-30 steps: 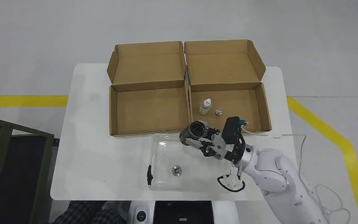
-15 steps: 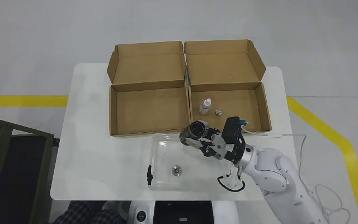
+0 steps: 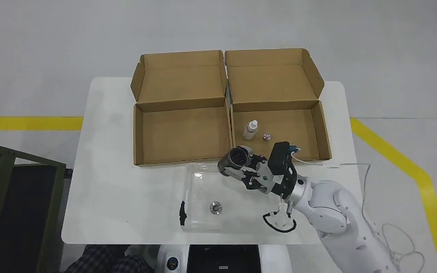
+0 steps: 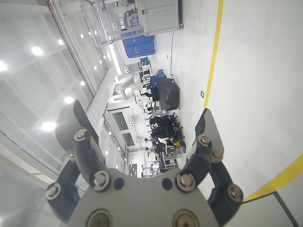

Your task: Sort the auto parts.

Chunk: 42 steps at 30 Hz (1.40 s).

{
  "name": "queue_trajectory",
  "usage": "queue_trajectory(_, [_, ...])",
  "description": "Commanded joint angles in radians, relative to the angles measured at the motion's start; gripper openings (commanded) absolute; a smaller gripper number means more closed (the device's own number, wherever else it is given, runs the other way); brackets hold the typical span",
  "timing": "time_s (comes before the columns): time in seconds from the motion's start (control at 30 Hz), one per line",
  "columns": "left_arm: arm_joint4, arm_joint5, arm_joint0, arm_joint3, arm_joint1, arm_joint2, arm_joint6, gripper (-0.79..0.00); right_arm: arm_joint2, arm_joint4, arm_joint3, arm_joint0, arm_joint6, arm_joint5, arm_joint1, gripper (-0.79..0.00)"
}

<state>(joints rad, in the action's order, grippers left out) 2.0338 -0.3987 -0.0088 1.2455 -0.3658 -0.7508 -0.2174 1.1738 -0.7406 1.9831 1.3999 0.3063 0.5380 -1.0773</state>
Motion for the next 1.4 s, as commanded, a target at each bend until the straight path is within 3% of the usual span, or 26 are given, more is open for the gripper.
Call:
queue_trajectory(0.0, [0.000, 0.000, 0.000, 0.000, 0.000, 0.000, 0.000, 0.000, -0.019, -0.029, -0.016, -0.022, 0.003, -0.012, -0.004, -0.785])
queue_trajectory(0.7, [0.000, 0.000, 0.000, 0.000, 0.000, 0.000, 0.000, 0.000, -0.267, -0.100, -0.266, -0.377, 0.020, -0.108, -0.086, -0.785])
queue_trajectory(1.37, [0.000, 0.000, 0.000, 0.000, 0.000, 0.000, 0.000, 0.000, -0.429, -0.222, -0.493, -0.611, 0.038, -0.258, -0.182, -0.785])
